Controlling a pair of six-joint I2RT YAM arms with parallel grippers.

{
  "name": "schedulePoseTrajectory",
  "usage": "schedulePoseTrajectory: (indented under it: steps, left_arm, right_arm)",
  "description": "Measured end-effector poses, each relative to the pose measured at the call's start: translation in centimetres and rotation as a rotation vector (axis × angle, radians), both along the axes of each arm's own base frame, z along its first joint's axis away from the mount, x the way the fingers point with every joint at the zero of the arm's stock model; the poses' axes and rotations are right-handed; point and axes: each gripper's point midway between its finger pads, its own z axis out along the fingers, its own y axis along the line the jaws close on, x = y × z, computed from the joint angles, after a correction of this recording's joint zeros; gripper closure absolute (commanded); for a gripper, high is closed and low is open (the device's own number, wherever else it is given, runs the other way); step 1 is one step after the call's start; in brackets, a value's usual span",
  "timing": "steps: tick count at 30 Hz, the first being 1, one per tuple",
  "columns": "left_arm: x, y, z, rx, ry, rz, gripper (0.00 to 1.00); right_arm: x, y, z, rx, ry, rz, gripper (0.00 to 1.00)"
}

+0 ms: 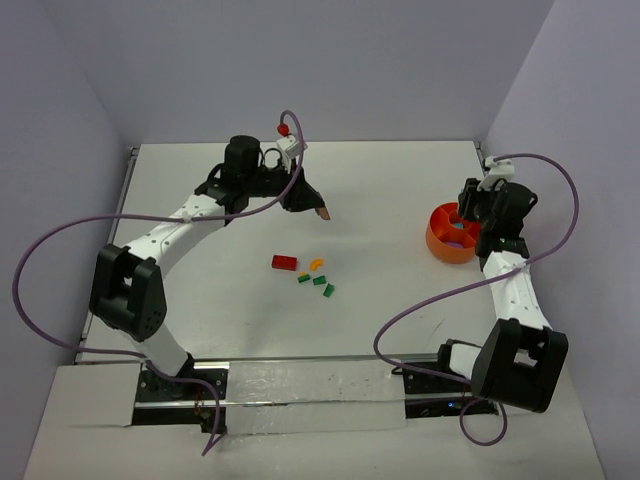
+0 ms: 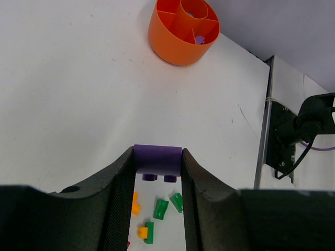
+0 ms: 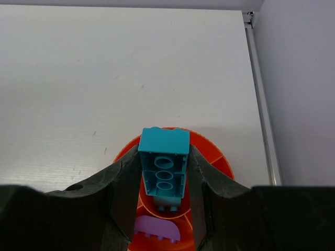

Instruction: Sort the legos into containers by color

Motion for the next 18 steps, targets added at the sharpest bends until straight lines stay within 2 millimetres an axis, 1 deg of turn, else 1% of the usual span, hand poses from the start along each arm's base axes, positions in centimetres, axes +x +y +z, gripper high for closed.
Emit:
schedulePoseTrajectory:
  steps: [5, 7, 9, 12, 14, 17, 18]
  left_arm:
    - [0.1, -0.1, -0.1, 0.003, 0.0, 0.004, 1.0]
    - [0.1, -0.1, -0.1, 0.004, 0.0, 0.003, 1.0]
    - [0.1, -0.1, -0.1, 0.003, 0.0, 0.003, 1.0]
    - [0.1, -0.2, 0.0, 0.003, -0.002, 0.004, 1.0]
    - [0.2, -0.2, 0.1, 0.003, -0.003, 0.005, 1.0]
    - [0.4, -0.3, 0.1, 0.002, -0.006, 0.006, 1.0]
    - [0.4, -0.3, 0.1, 0.002, -0.005, 0.007, 1.0]
  right_arm:
    - [0.1, 0.0, -0.5, 0.001, 0.006, 0.0, 0.88]
    - [0.0, 0.0, -0.8, 0.003, 0.011, 0.0, 0.82]
    - [0.0, 0.0, -1.1, 0.004, 0.017, 0.0, 0.72]
    - [0.1, 0.0, -1.4, 0.007, 0.025, 0.0, 0.68]
    - [0.1, -0.1, -1.7, 0.007, 0.032, 0.001, 0.62]
    - [0.2, -0.1, -2.1, 0.008, 0.044, 0.002, 0.49]
    - [0.1, -0.1, -2.2, 0.007, 0.047, 0.003, 0.43]
